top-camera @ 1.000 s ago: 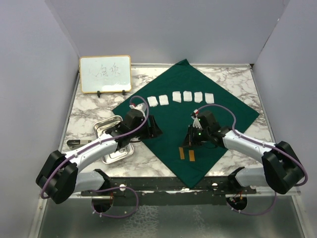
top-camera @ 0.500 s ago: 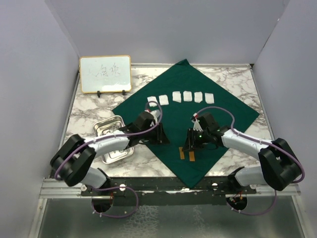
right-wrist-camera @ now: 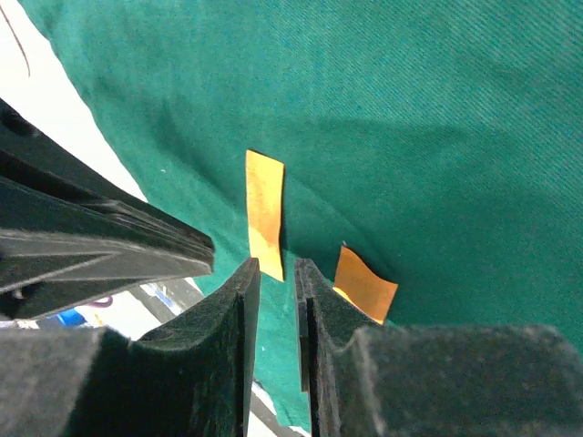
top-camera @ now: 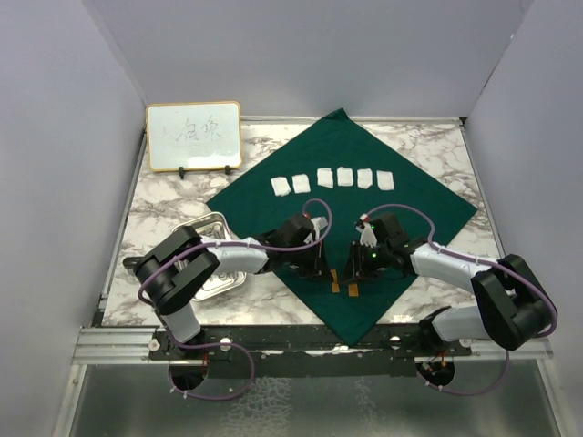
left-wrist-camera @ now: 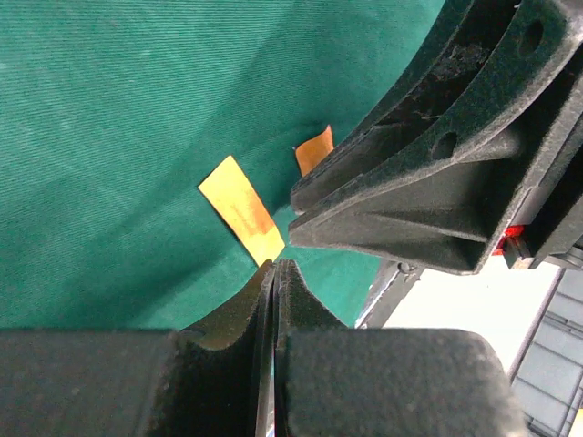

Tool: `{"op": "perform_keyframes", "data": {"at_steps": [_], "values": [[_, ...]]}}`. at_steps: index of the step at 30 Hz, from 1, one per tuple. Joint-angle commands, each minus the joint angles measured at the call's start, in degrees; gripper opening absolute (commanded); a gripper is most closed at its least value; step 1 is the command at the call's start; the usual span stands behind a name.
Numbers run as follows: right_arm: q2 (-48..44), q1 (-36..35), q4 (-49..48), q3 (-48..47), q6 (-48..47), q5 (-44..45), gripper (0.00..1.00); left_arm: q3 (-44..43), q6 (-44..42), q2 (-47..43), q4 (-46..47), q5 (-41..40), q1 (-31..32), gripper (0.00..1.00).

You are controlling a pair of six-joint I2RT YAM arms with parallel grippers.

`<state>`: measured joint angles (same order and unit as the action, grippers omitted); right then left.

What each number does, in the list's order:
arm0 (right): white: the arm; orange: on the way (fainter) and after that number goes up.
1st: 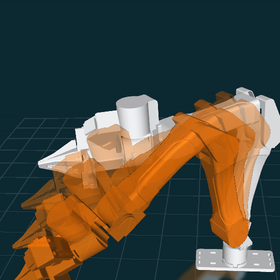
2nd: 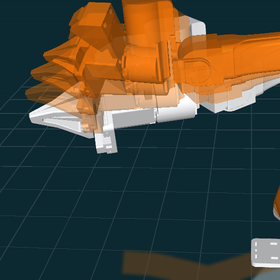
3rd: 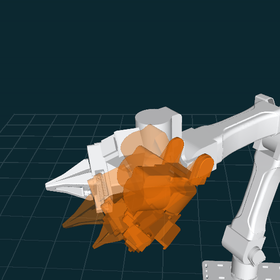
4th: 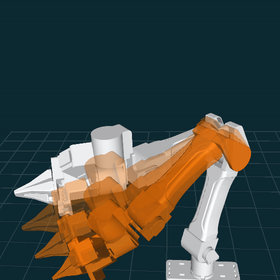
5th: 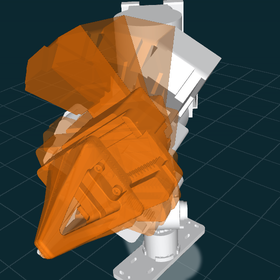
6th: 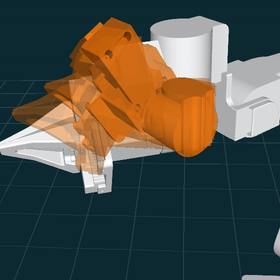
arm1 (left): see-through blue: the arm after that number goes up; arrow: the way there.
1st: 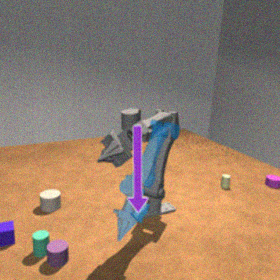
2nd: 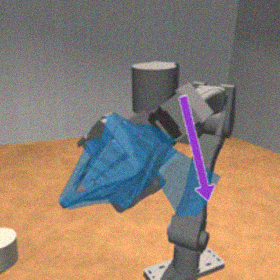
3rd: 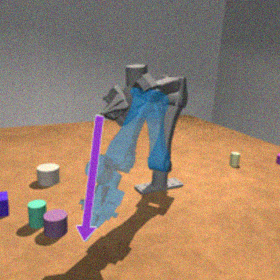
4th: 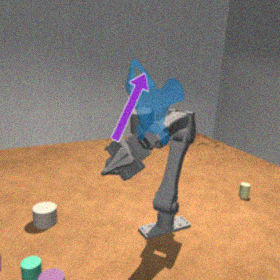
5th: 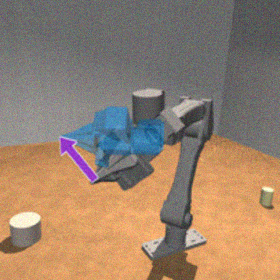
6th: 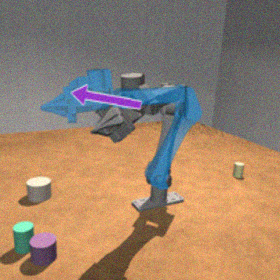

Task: Prepare the surgical pack
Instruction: Pick up the medical item from the surgical kit.

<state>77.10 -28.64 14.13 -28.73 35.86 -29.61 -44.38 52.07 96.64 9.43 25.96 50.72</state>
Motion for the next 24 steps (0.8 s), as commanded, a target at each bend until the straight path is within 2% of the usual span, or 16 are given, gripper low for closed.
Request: {"op": "perform_keyframes", "data": {"at_steps": [1,14,24], "values": [[0.5,0.2,-4.0,0.3,-0.1,-3.5,0.22,-1.8,0.7,2.7,1.6,1.3,0.7,0.02],[0.3,0.2,-5.0,1.3,-0.1,-3.7,0.22,-4.1,-0.3,5.3,0.9,0.8,0.9,0.08],[0.8,0.2,-5.7,0.9,0.4,-3.0,0.22,-4.8,-0.3,7.0,-0.8,0.6,1.1,0.05]]}}
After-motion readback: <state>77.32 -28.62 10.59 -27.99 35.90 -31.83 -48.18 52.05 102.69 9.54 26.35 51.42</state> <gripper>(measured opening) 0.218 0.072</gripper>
